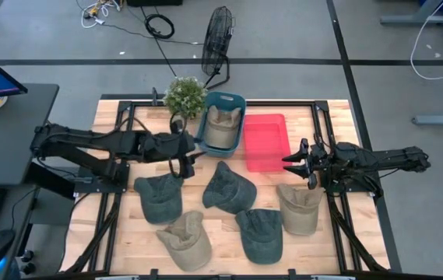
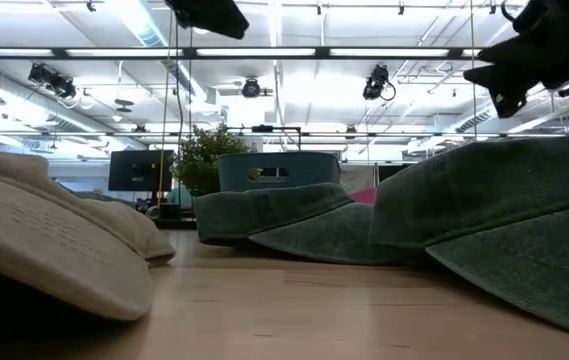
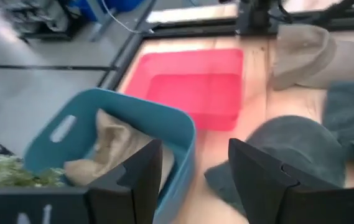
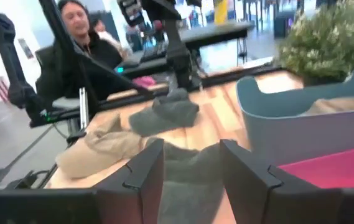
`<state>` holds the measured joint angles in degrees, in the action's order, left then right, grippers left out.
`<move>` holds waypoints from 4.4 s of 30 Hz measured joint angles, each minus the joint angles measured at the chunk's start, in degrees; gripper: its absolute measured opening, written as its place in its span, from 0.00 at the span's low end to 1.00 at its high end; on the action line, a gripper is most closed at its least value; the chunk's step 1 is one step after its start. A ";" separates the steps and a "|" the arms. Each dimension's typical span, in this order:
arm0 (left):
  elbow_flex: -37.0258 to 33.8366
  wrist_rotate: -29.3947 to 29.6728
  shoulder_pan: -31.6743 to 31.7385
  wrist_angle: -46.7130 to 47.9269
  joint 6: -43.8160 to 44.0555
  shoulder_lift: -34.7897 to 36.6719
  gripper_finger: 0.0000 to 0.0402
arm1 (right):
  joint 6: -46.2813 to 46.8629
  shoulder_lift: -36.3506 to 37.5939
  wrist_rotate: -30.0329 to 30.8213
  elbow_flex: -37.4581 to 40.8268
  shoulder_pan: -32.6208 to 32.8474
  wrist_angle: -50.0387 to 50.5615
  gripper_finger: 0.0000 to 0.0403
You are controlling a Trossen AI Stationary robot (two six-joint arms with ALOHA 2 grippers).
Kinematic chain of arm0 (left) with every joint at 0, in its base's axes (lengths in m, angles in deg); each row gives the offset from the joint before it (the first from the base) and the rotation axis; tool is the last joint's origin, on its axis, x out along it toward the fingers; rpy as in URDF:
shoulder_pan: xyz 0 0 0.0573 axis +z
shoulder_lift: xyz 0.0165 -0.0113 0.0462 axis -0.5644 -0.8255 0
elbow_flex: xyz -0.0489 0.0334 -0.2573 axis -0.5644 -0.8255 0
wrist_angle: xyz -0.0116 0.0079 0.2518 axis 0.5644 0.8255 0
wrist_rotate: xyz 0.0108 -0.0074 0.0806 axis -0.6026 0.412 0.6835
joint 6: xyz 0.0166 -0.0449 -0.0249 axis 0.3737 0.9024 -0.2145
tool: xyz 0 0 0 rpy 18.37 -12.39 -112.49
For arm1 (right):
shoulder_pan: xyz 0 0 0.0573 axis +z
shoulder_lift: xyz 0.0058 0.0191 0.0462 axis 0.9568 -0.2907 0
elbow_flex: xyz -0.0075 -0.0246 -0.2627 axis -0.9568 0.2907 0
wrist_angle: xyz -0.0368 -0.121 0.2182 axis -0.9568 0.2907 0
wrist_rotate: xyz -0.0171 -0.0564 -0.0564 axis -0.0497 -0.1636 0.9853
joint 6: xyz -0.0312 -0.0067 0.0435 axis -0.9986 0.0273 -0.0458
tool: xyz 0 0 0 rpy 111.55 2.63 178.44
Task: Pick & Place hat
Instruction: Put the top brown cap into the blue bin, then put the brown cap into the blue bin
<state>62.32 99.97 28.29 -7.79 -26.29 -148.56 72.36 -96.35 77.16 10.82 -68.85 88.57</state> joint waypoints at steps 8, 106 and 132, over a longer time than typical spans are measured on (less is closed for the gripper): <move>-0.03 7.85 -1.69 0.49 3.17 0.68 0.47 | 9.29 -11.78 -10.52 -13.83 0.00 20.20 0.39; -0.01 7.83 -3.49 8.14 16.45 0.25 0.47 | -36.41 -90.29 13.09 -57.29 -17.81 4.59 0.05; -0.41 -15.85 -6.90 16.35 24.62 0.22 0.47 | -36.44 -89.02 21.07 -74.69 -11.95 33.45 0.49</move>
<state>61.91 84.13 21.40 8.56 -1.66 -148.34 35.92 -185.38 98.23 -63.87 -80.80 122.02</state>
